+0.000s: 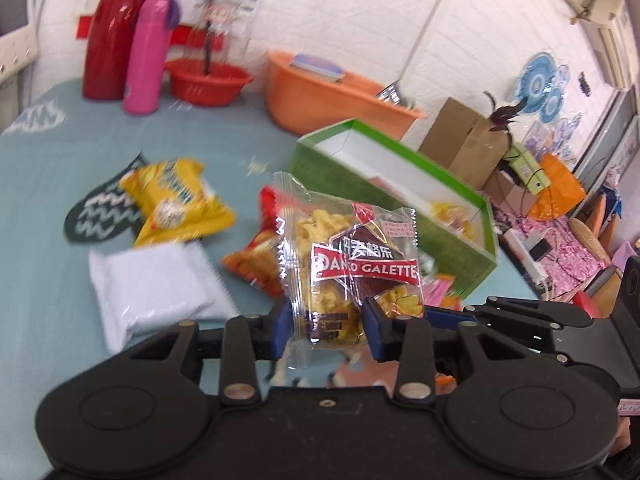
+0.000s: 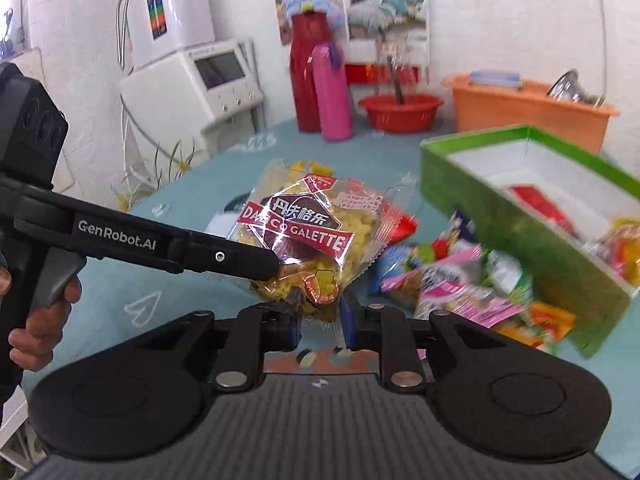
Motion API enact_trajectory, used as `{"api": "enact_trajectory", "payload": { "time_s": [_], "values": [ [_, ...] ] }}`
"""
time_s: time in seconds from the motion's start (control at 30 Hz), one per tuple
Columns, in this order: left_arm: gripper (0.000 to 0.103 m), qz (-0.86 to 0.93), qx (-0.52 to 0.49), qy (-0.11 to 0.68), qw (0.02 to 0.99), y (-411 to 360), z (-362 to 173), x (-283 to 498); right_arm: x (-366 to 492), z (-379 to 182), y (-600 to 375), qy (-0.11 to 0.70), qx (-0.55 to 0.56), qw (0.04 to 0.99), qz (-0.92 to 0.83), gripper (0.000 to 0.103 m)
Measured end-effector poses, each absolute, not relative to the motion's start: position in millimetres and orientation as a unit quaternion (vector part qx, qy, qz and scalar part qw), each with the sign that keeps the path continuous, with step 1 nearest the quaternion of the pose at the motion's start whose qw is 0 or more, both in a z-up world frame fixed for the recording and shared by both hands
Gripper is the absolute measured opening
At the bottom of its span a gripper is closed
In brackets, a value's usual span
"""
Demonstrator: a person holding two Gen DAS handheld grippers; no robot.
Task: Organize snacks
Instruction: 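Lower the Danco Galette bag into the green box and open the left gripper, then move the left gripper back toward the yellow chip bag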
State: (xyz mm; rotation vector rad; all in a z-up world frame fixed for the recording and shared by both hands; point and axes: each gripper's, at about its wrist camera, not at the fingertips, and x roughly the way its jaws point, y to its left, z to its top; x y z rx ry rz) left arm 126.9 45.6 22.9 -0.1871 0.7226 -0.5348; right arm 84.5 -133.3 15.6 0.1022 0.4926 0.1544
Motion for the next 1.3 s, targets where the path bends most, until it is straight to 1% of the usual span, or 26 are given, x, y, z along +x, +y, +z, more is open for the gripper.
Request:
{"api": "enact_trajectory", "payload": {
  "time_s": [0.13, 0.27, 0.6, 0.87, 0.9, 0.97, 1.0, 1.07, 1.1, 1.13, 1.3],
  "values": [
    [0.059, -0.282, -0.072, 0.329, 0.899, 17.2, 43.2, 139.7, 78.5, 30.9, -159.4, 0.213, 0.066, 0.973, 0.054, 0.036],
    [0.058, -0.306, -0.06, 0.319, 0.895, -15.1, 50.7, 158.4, 75.7, 38.2, -187.2, 0.193, 0.081, 0.978, 0.023, 0.036],
    [0.059, -0.358, -0.03, 0.32, 0.877, -96.6, 40.9, 209.2, 71.2, 31.4, -259.9, 0.177, 0.122, 0.975, -0.05, 0.036],
    [0.059, -0.361, -0.013, 0.329, 0.873, -131.2, 32.0, 242.5, 82.5, 19.9, -295.9, 0.176, 0.139, 0.971, -0.078, 0.036],
    [0.065, -0.355, -0.008, 0.326, 0.876, -134.0, 30.6, 245.2, 84.7, 17.8, -298.5, 0.176, 0.137, 0.971, -0.083, 0.037],
    [0.101, -0.342, -0.001, 0.327, 0.881, -135.9, 26.2, 250.3, 89.7, 12.9, -301.8, 0.17, 0.13, 0.972, -0.092, 0.05],
    [0.103, -0.334, 0.0, 0.328, 0.883, -135.7, 23.8, 251.6, 92.8, 9.9, -304.0, 0.167, 0.125, 0.973, -0.099, 0.055],
    [0.103, -0.315, -0.002, 0.326, 0.891, -132.9, 20.5, 251.2, 97.5, 5.5, -302.8, 0.177, 0.108, 0.972, -0.112, 0.088],
    [0.103, -0.312, -0.004, 0.326, 0.892, -129.9, 19.5, 249.8, 98.1, 3.7, -301.9, 0.18, 0.098, 0.972, -0.117, 0.093],
    [0.103, -0.312, -0.007, 0.329, 0.891, -126.9, 19.1, 248.7, 95.8, 2.4, -299.6, 0.175, 0.091, 0.974, -0.113, 0.102],
    [0.103, -0.305, -0.024, 0.338, 0.89, -105.6, 29.4, 233.7, 78.6, 11.5, -287.1, 0.15, 0.073, 0.98, -0.11, 0.103]
  ]
}}
